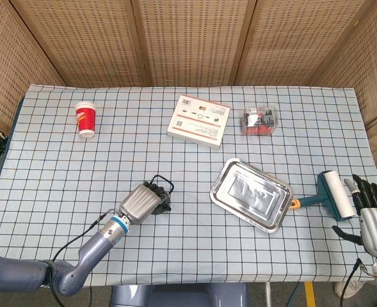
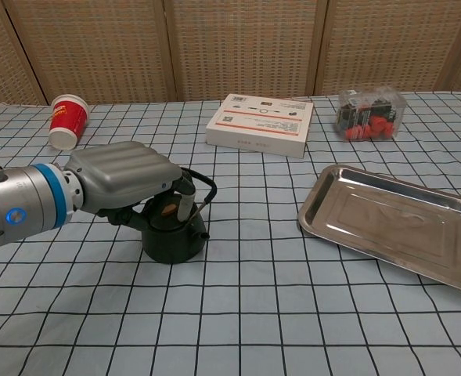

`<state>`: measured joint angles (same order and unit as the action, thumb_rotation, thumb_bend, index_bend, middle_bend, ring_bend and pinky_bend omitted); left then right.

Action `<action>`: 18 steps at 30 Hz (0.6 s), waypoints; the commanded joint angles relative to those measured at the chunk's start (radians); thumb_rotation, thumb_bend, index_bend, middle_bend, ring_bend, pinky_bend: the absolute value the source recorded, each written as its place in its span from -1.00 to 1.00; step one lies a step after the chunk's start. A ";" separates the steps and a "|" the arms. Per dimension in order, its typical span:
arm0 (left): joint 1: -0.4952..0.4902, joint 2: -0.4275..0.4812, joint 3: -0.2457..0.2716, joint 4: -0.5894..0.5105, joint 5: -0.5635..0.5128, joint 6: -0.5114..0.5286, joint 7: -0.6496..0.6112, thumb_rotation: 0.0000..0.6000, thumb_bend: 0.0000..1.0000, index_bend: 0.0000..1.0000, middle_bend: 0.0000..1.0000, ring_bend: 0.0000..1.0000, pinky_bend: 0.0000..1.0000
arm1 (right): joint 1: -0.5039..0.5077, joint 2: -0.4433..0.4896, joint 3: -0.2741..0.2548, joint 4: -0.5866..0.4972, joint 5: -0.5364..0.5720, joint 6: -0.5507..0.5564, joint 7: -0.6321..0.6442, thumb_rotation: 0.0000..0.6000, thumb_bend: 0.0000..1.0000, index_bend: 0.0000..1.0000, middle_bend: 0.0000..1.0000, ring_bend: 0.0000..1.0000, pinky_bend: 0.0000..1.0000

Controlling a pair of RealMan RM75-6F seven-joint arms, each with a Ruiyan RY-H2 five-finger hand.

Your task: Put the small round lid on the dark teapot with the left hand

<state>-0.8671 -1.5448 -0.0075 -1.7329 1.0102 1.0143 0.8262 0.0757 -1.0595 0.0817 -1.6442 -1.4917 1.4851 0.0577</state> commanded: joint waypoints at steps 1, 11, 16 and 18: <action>0.002 0.003 -0.003 -0.002 0.011 0.009 -0.003 1.00 1.00 -0.19 -0.51 -0.49 -0.30 | 0.000 0.000 0.000 0.000 0.000 0.000 0.000 1.00 -1.00 -1.00 -1.00 -1.00 -1.00; 0.046 0.113 -0.031 -0.076 0.166 0.111 -0.110 1.00 0.27 -0.48 -0.77 -0.71 -0.55 | 0.001 0.000 -0.001 -0.001 0.000 -0.002 -0.001 1.00 -1.00 -1.00 -1.00 -1.00 -1.00; 0.122 0.222 -0.034 -0.122 0.215 0.211 -0.195 1.00 -1.00 -1.00 -1.00 -1.00 -1.00 | 0.000 0.000 -0.002 -0.003 -0.003 -0.001 -0.003 1.00 -1.00 -1.00 -1.00 -1.00 -1.00; 0.167 0.273 -0.027 -0.155 0.196 0.246 -0.235 1.00 -1.00 -1.00 -1.00 -1.00 -1.00 | 0.000 0.000 -0.003 -0.005 -0.004 -0.001 -0.004 1.00 -1.00 -1.00 -1.00 -1.00 -1.00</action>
<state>-0.7456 -1.3196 -0.0383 -1.8525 1.2135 1.2245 0.6340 0.0757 -1.0592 0.0786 -1.6491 -1.4960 1.4843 0.0541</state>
